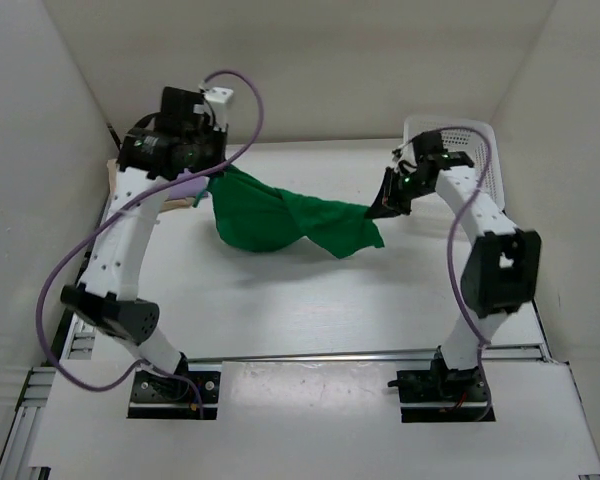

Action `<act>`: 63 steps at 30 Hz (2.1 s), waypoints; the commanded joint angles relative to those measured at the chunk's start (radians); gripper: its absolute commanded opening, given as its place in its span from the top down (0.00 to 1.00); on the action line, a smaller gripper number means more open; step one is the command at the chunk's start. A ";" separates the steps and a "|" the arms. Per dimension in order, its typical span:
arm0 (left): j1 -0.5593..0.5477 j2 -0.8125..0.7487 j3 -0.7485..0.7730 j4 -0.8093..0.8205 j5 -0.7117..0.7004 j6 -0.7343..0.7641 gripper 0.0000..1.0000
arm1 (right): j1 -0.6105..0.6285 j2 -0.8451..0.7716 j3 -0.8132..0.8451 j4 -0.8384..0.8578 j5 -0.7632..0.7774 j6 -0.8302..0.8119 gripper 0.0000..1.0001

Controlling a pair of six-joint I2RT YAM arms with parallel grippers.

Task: Fold and stack the t-shirts
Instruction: Flatten out the tshirt

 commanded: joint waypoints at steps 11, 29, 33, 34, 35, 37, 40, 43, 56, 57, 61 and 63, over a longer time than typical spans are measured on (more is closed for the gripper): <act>0.056 0.549 0.103 -0.063 0.047 0.016 0.30 | 0.220 0.113 0.074 -0.078 0.622 -0.075 0.28; 0.140 0.426 -0.433 0.040 0.337 0.016 0.37 | 0.529 0.059 -0.208 0.143 0.587 -0.178 0.33; 0.140 0.512 -0.381 0.031 0.337 0.016 0.37 | 0.549 0.130 -0.159 0.166 0.587 -0.178 0.30; 0.140 0.523 -0.371 0.031 0.322 0.016 0.37 | 0.549 0.142 -0.159 0.166 0.597 -0.178 0.30; 0.140 0.537 -0.371 0.041 0.322 0.016 0.37 | 0.549 0.157 -0.147 0.166 0.597 -0.178 0.29; 0.140 0.537 -0.382 0.051 0.322 0.016 0.37 | 0.549 0.170 -0.147 0.166 0.597 -0.178 0.27; 0.140 0.547 -0.400 0.072 0.322 0.016 0.58 | 0.549 0.203 -0.138 0.166 0.584 -0.178 0.25; 0.140 0.557 -0.400 0.063 0.332 0.016 0.89 | 0.549 0.243 -0.098 0.166 0.542 -0.203 0.22; 0.159 0.347 -0.402 -0.026 0.380 0.016 0.90 | 0.628 0.349 -0.026 0.205 0.590 -0.209 0.18; 0.159 0.331 -0.402 -0.037 0.368 0.016 0.90 | 0.628 0.370 -0.013 0.205 0.579 -0.209 0.21; 0.196 0.320 -0.393 -0.064 0.358 0.016 0.90 | 0.628 0.380 -0.013 0.205 0.591 -0.186 0.68; 0.229 0.310 -0.359 -0.087 0.358 0.016 0.90 | 0.628 0.349 -0.013 0.178 0.623 -0.186 0.99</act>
